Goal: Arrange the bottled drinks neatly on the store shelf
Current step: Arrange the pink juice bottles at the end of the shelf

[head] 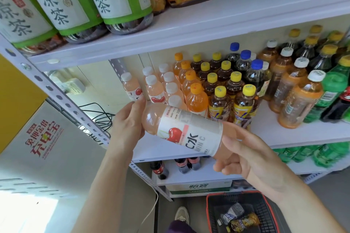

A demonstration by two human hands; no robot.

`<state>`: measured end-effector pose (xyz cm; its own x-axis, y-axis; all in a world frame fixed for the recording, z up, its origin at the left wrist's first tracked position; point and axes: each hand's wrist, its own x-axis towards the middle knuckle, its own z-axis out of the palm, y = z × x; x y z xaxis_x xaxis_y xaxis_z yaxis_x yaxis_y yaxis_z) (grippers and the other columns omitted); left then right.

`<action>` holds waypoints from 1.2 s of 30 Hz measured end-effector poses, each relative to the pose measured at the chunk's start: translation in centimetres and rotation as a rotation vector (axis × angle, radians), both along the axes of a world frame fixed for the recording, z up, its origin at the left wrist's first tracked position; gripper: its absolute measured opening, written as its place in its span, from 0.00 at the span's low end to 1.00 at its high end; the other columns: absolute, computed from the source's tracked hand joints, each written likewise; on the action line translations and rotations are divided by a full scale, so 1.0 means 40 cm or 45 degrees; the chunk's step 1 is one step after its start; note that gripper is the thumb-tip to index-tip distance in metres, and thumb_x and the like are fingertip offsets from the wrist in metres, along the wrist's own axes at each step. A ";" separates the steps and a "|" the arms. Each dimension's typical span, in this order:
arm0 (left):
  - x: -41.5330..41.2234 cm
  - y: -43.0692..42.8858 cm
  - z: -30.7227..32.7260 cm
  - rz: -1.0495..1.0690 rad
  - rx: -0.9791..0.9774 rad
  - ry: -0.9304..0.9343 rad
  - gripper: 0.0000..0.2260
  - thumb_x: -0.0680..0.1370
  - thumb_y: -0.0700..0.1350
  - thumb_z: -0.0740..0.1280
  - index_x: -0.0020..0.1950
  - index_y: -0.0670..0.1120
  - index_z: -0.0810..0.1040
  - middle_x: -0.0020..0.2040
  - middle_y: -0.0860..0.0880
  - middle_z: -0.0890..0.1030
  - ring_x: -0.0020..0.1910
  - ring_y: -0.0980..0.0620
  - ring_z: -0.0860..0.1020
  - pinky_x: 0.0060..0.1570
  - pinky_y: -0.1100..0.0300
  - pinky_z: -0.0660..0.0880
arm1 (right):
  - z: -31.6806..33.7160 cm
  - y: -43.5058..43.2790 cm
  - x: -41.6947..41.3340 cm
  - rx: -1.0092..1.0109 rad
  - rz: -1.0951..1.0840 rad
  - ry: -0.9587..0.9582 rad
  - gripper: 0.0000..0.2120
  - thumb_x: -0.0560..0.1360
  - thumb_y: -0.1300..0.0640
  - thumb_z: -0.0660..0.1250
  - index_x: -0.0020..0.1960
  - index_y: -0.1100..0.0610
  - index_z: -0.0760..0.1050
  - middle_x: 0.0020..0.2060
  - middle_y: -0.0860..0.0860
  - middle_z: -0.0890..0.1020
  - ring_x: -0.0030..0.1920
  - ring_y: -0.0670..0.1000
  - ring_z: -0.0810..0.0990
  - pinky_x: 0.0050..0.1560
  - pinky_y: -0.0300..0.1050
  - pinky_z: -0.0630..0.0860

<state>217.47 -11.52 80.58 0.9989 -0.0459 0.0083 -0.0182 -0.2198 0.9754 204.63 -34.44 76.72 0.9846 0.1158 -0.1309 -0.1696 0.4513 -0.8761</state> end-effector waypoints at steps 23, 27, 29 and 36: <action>0.062 0.124 -0.052 -0.188 0.189 0.397 0.21 0.78 0.65 0.61 0.35 0.51 0.76 0.25 0.53 0.63 0.22 0.55 0.58 0.21 0.66 0.55 | -0.018 0.065 0.068 -0.550 -0.118 -0.190 0.36 0.63 0.68 0.79 0.63 0.39 0.75 0.59 0.45 0.80 0.53 0.50 0.83 0.44 0.40 0.80; 0.071 0.118 -0.156 -0.127 -0.114 0.690 0.14 0.82 0.54 0.59 0.40 0.50 0.76 0.26 0.52 0.62 0.21 0.56 0.56 0.20 0.68 0.53 | 0.024 0.104 0.083 -0.895 -0.205 -0.485 0.43 0.61 0.62 0.82 0.65 0.31 0.67 0.62 0.36 0.76 0.61 0.43 0.77 0.53 0.36 0.77; 0.065 0.105 -0.203 -0.141 -0.221 0.815 0.17 0.83 0.50 0.57 0.36 0.52 0.76 0.26 0.53 0.62 0.21 0.57 0.56 0.19 0.70 0.53 | 0.044 0.124 0.096 -1.058 -0.223 -0.570 0.44 0.61 0.55 0.83 0.68 0.31 0.64 0.62 0.32 0.74 0.64 0.38 0.73 0.56 0.32 0.74; 0.083 0.116 -0.251 0.002 -0.420 0.838 0.17 0.83 0.50 0.58 0.36 0.51 0.74 0.26 0.52 0.64 0.20 0.57 0.58 0.18 0.70 0.54 | 0.019 0.134 0.130 -1.230 -0.210 -0.605 0.40 0.63 0.55 0.82 0.66 0.32 0.67 0.62 0.29 0.72 0.62 0.33 0.70 0.54 0.21 0.64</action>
